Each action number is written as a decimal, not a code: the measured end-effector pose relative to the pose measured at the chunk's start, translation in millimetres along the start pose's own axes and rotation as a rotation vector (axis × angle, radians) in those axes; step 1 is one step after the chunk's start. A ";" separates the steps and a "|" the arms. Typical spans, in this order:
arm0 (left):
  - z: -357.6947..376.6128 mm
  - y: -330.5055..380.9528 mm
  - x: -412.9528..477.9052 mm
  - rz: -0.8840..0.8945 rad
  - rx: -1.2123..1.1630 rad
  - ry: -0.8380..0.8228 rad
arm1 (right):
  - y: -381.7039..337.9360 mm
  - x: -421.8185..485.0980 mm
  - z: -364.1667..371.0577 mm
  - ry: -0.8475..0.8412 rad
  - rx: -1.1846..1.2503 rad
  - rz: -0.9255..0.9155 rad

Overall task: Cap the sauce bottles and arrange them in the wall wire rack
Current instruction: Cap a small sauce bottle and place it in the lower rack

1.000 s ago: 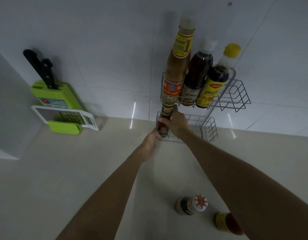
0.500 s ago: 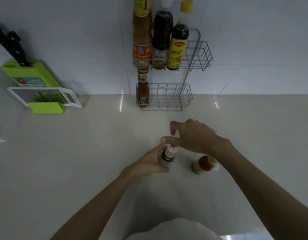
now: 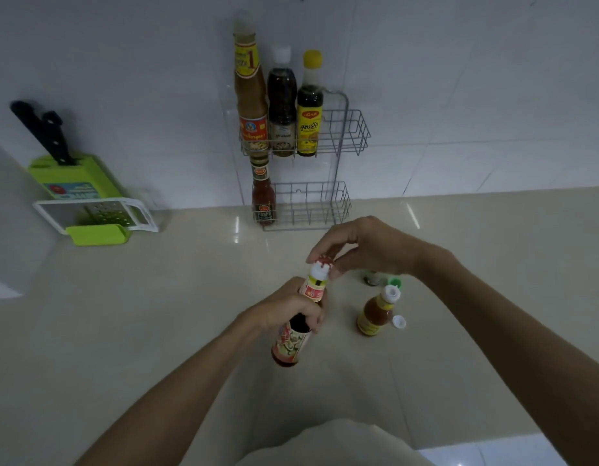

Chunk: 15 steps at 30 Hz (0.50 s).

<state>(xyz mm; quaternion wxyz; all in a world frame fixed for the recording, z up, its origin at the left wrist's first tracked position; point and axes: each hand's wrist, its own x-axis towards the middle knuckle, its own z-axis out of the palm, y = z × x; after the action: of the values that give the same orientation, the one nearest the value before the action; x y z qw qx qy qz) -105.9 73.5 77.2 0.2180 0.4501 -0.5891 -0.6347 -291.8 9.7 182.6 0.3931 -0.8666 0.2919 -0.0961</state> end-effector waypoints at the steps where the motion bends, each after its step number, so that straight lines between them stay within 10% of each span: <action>1: 0.2 3.9 -3.2 0.009 -0.010 -0.033 | -3.1 1.8 -5.0 -0.030 -0.016 -0.005; 11: -2.9 30.4 -24.2 -0.049 -0.012 -0.266 | -15.2 -5.6 13.3 0.014 -0.920 -0.481; 15: 9.4 29.9 -19.5 -0.006 -0.006 0.061 | -15.8 1.3 32.6 0.420 -0.842 -0.229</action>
<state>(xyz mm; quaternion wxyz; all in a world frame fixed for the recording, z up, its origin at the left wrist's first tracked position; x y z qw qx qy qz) -111.6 88.1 110.6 0.2352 0.4704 -0.5790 -0.6230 -271.0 37.5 172.3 -0.0723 -0.9388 0.2814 -0.1852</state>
